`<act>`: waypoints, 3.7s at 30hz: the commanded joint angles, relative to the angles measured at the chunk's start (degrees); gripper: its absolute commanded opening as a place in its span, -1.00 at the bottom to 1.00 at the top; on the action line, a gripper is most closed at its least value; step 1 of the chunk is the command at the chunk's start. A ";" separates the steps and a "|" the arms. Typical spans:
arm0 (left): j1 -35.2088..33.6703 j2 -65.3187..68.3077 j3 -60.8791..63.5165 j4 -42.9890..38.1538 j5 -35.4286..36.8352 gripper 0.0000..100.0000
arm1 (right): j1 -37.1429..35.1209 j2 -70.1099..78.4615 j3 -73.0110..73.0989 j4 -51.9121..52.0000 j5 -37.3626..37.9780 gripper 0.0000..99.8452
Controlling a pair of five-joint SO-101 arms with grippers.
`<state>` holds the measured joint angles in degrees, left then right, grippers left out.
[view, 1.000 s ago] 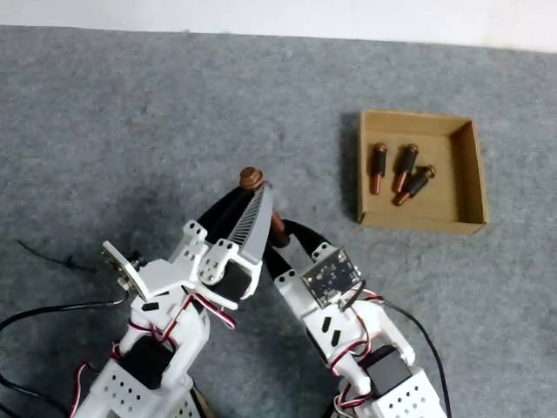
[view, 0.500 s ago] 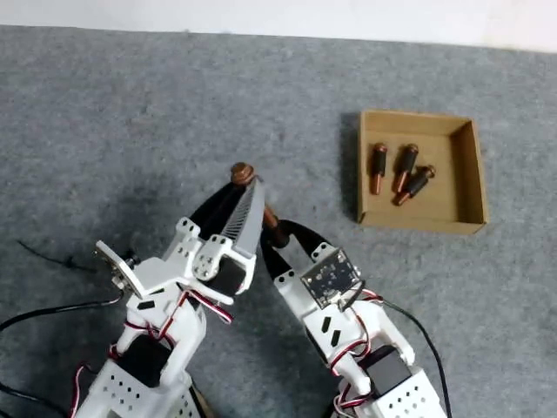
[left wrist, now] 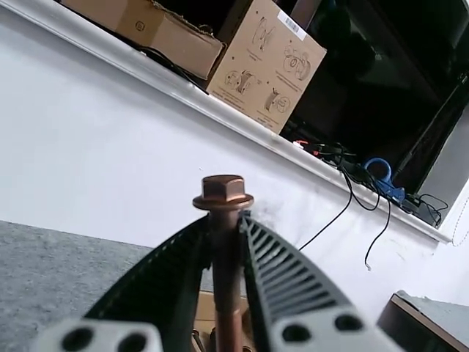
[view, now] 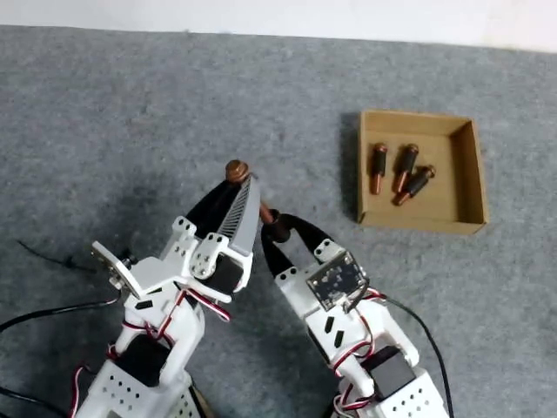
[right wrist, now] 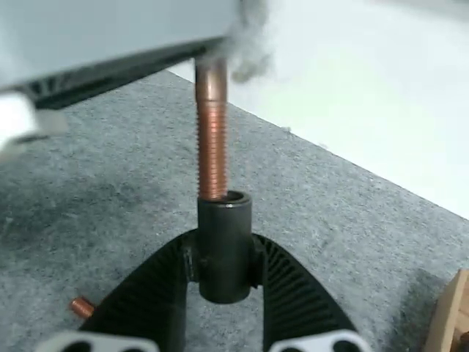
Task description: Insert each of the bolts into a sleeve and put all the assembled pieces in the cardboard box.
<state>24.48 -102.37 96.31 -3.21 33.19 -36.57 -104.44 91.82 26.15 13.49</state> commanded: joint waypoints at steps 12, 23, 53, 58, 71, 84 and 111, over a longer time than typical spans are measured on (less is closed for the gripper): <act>0.57 0.22 0.92 0.18 0.53 -0.99 | -3.21 -0.92 -5.23 -1.54 -0.18 -0.99; 6.81 0.31 1.01 4.13 0.18 -0.99 | -3.21 -0.92 -6.73 -1.45 -0.18 -0.99; 1.98 0.31 1.01 5.80 0.09 -0.99 | 2.59 -0.92 -6.11 -1.27 -0.18 -0.99; 2.59 0.31 1.01 5.80 -3.69 -0.99 | 2.51 -0.92 -6.20 4.53 -0.18 -0.99; 13.76 0.31 1.01 11.34 -20.66 -0.99 | 2.77 -0.92 -6.11 6.02 -0.18 -0.99; 13.67 0.31 1.01 11.08 -21.01 -0.98 | 2.77 -0.92 -3.65 6.02 -0.18 -0.99; 9.01 -0.13 1.01 10.46 -25.49 -0.68 | 6.73 -0.92 -2.42 5.58 -0.18 -0.99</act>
<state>36.79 -102.29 96.31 8.13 8.04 -30.59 -104.44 89.89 32.04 13.58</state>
